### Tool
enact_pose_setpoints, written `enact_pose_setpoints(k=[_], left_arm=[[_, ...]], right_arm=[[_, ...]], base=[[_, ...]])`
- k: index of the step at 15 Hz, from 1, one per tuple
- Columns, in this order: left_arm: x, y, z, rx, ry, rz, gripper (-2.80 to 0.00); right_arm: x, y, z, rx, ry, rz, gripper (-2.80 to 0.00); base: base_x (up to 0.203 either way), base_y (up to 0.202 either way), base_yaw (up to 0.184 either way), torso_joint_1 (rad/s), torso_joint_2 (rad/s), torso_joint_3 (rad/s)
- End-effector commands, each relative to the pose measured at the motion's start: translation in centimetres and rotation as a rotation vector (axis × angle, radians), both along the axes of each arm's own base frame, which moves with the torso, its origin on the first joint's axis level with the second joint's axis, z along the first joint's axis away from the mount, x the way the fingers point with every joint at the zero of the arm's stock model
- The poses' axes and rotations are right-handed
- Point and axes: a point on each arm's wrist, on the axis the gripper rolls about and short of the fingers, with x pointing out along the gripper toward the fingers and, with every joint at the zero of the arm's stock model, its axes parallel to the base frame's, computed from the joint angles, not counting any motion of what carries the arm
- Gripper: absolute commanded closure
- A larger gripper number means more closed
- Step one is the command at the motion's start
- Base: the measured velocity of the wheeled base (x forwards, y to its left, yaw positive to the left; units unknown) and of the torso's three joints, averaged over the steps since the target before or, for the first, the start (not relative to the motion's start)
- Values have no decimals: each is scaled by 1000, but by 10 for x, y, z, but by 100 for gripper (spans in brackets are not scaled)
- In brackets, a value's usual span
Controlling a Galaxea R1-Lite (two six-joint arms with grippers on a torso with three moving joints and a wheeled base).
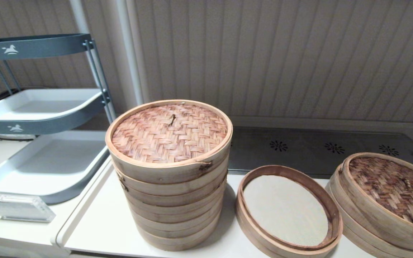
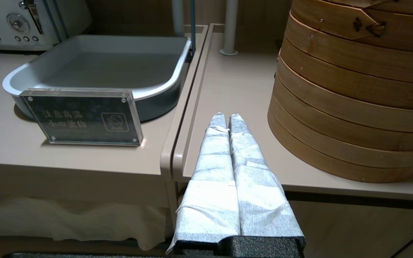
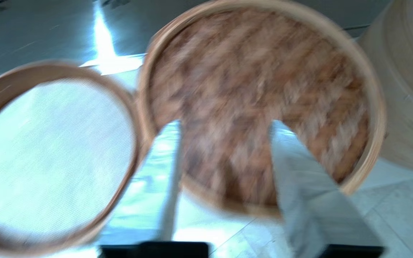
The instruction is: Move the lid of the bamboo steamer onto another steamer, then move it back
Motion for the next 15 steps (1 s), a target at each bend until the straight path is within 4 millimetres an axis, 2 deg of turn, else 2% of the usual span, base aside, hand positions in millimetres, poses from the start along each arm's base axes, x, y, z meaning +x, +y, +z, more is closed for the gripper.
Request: enact_pose_setpoints(k=[1,4,9,15], left_arm=[[2,0,-7,0,22,1,0],[2,0,-7,0,21,-1,0],[2,0,-7,0,22,-1,0],[2,0,-7,0,22,0,0]], right_arm=[[-36,17,10,-20,-71,27,0],[-67,34,4,28,-71,142,0],[-69,42,-24,183,-26,394,0],[-86,55,-56,187,4,626,0]], base=[[0,0,0,0,0,0],[0,0,0,0,0,0],[0,0,0,0,0,0],[0,0,0,0,0,0]])
